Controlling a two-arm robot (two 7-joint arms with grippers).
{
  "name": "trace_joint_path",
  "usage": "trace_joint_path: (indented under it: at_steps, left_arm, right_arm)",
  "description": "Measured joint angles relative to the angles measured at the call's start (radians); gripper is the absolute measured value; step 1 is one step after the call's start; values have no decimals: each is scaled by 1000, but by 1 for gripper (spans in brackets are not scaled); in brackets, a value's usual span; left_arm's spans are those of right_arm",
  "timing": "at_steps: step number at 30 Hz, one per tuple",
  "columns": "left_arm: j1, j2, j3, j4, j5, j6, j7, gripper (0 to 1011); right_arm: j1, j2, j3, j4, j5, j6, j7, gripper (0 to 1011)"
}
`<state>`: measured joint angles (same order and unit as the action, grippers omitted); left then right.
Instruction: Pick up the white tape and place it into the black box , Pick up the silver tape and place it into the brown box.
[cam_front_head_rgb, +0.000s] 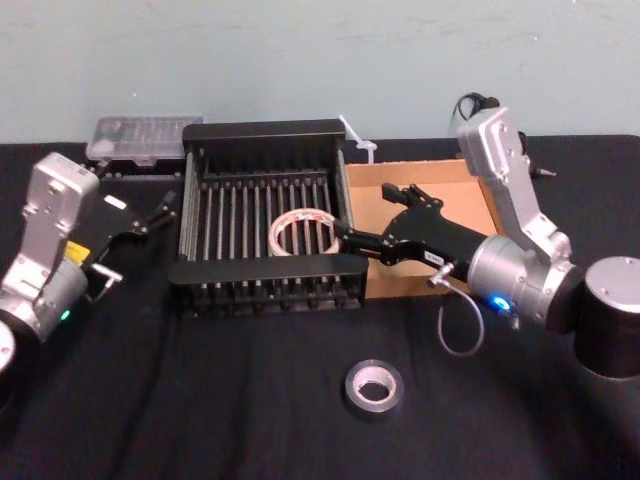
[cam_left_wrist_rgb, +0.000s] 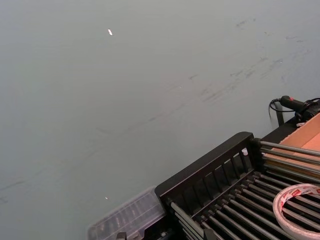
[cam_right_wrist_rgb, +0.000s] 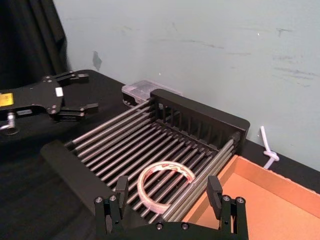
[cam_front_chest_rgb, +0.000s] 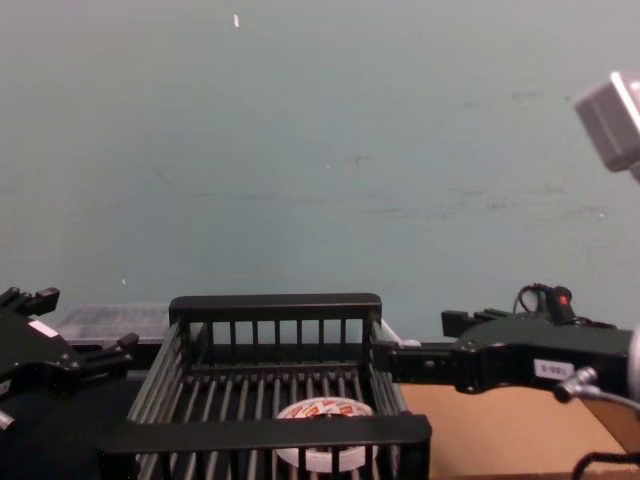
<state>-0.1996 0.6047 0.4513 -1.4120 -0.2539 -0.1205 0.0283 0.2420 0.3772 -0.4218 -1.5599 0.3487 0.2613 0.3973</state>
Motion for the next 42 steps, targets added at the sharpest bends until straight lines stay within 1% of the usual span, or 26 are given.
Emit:
trace_joint_path:
  at_steps: [2,6,9,10,17,19,28,33,35,39,42]
  left_arm:
    - [0,0,0,0,0,0,0,1001]
    - [0,0,0,0,0,0,0,1001]
    - [0,0,0,0,0,0,0,1001]
    - [0,0,0,0,0,0,0,1001]
    - [0,0,0,0,0,0,0,1001]
    - [0,0,0,0,0,0,0,1001]
    - [0,0,0,0,0,0,0,1001]
    - [0,0,0,0,0,0,0,1001]
    - [0,0,0,0,0,0,0,1001]
    - [0,0,0,0,0,0,0,1001]
    - [0,0,0,0,0,0,0,1001]
  right_arm:
    - [-12,10,2,-13,5,-10,5,1003]
    - [-49,51,7,-56,21,-37,23,1002]
    - [-67,74,8,-78,25,-48,36,1002]
    - [-79,90,9,-94,28,-56,42,1002]
    - [-124,144,19,-155,45,-74,54,1002]
    - [-139,158,22,-173,47,-79,53,1002]
    - [-199,197,37,-224,58,-96,44,1002]
    - [-213,210,39,-237,66,-96,48,1002]
    - [-219,220,38,-244,70,-92,55,1003]
    - [-223,244,31,-254,74,-72,73,1002]
    - [-228,271,24,-263,81,-52,89,1002]
